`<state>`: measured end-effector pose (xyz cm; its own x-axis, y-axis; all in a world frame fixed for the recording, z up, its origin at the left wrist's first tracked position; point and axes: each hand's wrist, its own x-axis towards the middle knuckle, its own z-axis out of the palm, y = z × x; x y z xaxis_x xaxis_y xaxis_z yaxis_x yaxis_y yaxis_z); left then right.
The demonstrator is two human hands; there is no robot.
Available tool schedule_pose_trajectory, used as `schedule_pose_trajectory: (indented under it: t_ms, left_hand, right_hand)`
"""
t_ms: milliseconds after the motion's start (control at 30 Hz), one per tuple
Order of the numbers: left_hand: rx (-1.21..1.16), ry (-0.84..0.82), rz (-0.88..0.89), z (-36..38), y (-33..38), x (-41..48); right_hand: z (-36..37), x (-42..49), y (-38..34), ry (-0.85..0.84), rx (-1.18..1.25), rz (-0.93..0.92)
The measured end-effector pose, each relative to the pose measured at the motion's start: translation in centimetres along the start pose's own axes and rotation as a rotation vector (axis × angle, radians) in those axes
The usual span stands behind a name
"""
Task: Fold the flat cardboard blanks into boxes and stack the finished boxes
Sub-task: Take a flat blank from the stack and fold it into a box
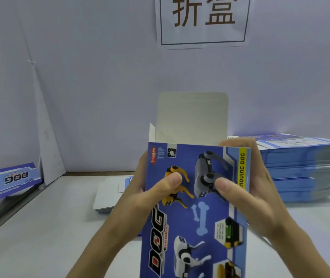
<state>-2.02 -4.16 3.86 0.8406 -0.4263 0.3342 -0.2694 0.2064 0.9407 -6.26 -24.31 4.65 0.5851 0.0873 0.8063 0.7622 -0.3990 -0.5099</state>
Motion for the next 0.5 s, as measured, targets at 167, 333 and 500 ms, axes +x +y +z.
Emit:
schedule_pose_trajectory:
  t_ms: [167, 333, 500]
  left_hand:
    - [-0.011, -0.015, -0.016, -0.1, -0.2, -0.1]
    - [-0.002, 0.013, 0.016, -0.6, 0.1, 0.0]
    - [0.018, -0.016, 0.035, -0.5, 0.4, 0.0]
  right_hand:
    - [0.0, 0.2, -0.1, 0.007, 0.028, 0.032]
    - [0.6, 0.1, -0.2, 0.005, 0.125, 0.071]
    - [0.9, 0.1, 0.2, 0.037, 0.128, 0.083]
